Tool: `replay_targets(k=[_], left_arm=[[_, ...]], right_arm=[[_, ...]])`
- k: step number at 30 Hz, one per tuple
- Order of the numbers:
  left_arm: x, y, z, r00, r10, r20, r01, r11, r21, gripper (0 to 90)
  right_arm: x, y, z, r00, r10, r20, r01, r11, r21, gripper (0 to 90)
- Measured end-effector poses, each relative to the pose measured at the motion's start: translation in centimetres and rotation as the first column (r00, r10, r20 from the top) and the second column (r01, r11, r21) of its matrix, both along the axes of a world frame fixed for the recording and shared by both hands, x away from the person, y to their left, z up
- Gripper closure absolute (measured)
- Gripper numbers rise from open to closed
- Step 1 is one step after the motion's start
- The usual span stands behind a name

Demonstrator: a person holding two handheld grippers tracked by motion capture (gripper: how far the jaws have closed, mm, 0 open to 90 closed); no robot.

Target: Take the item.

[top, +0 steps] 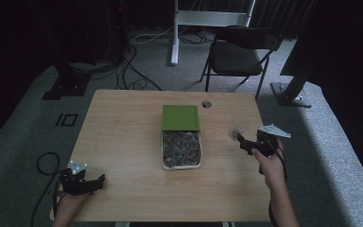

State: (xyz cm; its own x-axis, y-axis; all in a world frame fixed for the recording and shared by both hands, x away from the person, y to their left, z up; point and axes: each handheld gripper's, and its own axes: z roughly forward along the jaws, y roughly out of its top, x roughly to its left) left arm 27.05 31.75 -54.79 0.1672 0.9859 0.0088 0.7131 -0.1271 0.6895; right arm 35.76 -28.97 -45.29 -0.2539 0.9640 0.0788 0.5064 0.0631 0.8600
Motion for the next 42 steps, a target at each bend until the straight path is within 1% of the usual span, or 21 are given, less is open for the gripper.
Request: replay_targets(k=[3,5,8,9,12,15,18,20,23,26,36,42], left_arm=[[0.0,0.0,0.0,1.0000,0.000,0.000,0.000,1.0000,0.000,0.2],[0.0,0.0,0.0,1.0000,0.000,0.000,0.000,1.0000,0.000,0.2],[0.0,0.0,0.0,1.0000,0.000,0.000,0.000,1.0000,0.000,0.2],[0.0,0.0,0.0,1.0000,0.000,0.000,0.000,1.0000,0.000,0.3],[0.0,0.0,0.0,1.0000,0.000,0.000,0.000,1.0000,0.000,0.2],[0.0,0.0,0.0,1.0000,0.000,0.000,0.000,1.0000,0.001,0.3],[0.0,0.0,0.0,1.0000,0.000,0.001,0.000,1.0000,0.000,0.2],[0.0,0.0,0.0,1.0000,0.000,0.001,0.000,1.0000,0.000,0.2],[0.0,0.0,0.0,1.0000,0.000,0.001,0.000,1.0000,0.000,0.2],[0.0,0.0,0.0,1.0000,0.000,0.001,0.000,1.0000,0.000,0.3],[0.0,0.0,0.0,1.0000,0.000,0.001,0.000,1.0000,0.001,0.2],[0.0,0.0,0.0,1.0000,-0.001,0.000,0.001,1.0000,0.002,0.2]], right_arm=[[-0.5,0.0,-0.2,1.0000,0.007,0.003,-0.007,1.0000,-0.003,14.0],[-0.8,0.0,-0.5,1.0000,0.007,-0.002,-0.007,1.0000,-0.003,14.0],[-1.3,-0.2,-1.1,0.9999,0.004,-0.012,-0.004,0.9998,-0.017,14.0],[-1.4,-0.3,-1.3,0.9999,0.001,-0.013,-0.001,1.0000,-0.010,14.0],[-2.0,-0.4,-2.1,0.9998,0.000,-0.021,0.000,1.0000,-0.001,14.0],[-2.4,-0.3,-3.0,0.9997,0.013,-0.020,-0.013,0.9999,0.009,13.9],[-2.8,-0.3,-3.8,0.9996,0.020,-0.020,-0.020,0.9998,0.003,13.9],[-3.1,-0.4,-4.5,0.9993,0.022,-0.031,-0.022,0.9997,0.008,13.9],[-3.3,-0.6,-5.1,0.9991,0.020,-0.038,-0.021,0.9998,-0.008,13.9],[-3.7,-0.9,-5.7,0.9986,0.018,-0.050,-0.019,0.9997,-0.012,13.9],[-4.5,-1.5,-6.9,0.9969,0.019,-0.077,-0.020,0.9996,-0.019,13.8],[-5.1,-1.8,-7.7,0.9953,0.031,-0.092,-0.034,0.9989,-0.033,13.8]])
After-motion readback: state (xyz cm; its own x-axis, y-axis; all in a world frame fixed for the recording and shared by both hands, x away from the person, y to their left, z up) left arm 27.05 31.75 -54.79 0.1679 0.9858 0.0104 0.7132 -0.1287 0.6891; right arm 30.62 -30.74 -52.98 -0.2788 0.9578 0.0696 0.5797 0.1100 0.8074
